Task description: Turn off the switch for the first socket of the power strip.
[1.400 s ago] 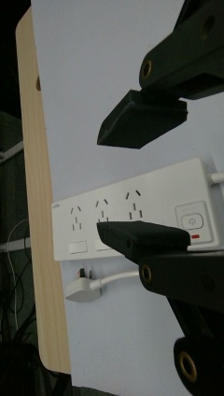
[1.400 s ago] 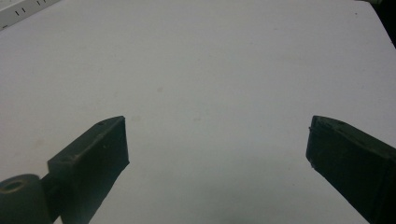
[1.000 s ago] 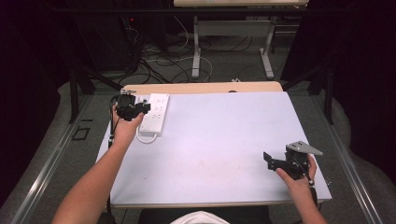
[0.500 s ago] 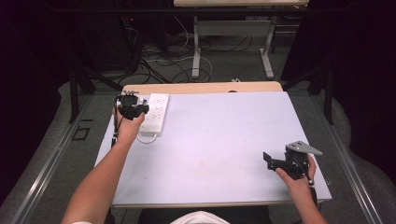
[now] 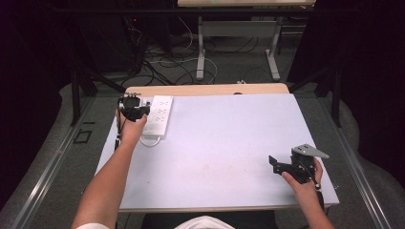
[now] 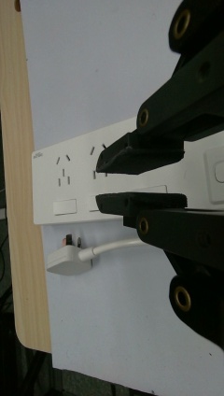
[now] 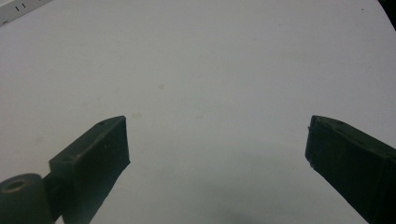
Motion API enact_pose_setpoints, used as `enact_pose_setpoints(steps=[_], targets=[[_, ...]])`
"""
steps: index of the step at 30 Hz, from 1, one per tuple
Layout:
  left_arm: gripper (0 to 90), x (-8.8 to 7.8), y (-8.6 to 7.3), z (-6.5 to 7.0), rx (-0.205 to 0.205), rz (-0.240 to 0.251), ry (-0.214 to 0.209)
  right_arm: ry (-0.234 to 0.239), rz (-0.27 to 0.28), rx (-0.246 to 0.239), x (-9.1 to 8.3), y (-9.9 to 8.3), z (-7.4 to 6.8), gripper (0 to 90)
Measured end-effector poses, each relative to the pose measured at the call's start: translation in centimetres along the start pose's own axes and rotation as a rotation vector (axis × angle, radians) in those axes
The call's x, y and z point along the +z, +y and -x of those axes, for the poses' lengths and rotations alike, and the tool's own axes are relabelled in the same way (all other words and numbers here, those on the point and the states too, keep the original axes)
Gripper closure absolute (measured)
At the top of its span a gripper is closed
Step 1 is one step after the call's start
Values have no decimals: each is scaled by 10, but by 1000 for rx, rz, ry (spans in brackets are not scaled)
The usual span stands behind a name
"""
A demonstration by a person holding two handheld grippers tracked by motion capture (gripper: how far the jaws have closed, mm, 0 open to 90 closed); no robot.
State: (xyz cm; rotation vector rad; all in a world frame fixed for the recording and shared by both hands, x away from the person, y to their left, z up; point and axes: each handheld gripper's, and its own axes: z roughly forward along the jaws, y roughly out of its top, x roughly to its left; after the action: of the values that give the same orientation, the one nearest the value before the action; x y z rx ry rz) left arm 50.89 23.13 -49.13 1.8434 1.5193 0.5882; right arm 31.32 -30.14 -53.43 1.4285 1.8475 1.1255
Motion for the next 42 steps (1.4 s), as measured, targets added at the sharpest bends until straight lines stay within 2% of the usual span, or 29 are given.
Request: enact_pose_setpoints(steps=[1,2,13,18,24,33,42], targets=[[793,2,-1,0,-11,6,2,4,-5,-2,0,0,0,55],[798,2,0,-2,-7,-8,2,5,-5,-3,0,0,0,55],[836,14,-2,-5,-28,-8,2,3,-22,-3,0,0,0,57],[853,20,-4,-6,-28,-15,10,8,-9,-2,2,-1,0,58],[878,27,-6,-8,-51,-22,1,12,-10,-3,2,-1,0,61],[897,34,-7,-11,-51,-20,-1,9,-11,-2,2,-1,1,63],[894,41,-10,-16,-46,-44,-12,13,-13,-1,3,-1,0,65]])
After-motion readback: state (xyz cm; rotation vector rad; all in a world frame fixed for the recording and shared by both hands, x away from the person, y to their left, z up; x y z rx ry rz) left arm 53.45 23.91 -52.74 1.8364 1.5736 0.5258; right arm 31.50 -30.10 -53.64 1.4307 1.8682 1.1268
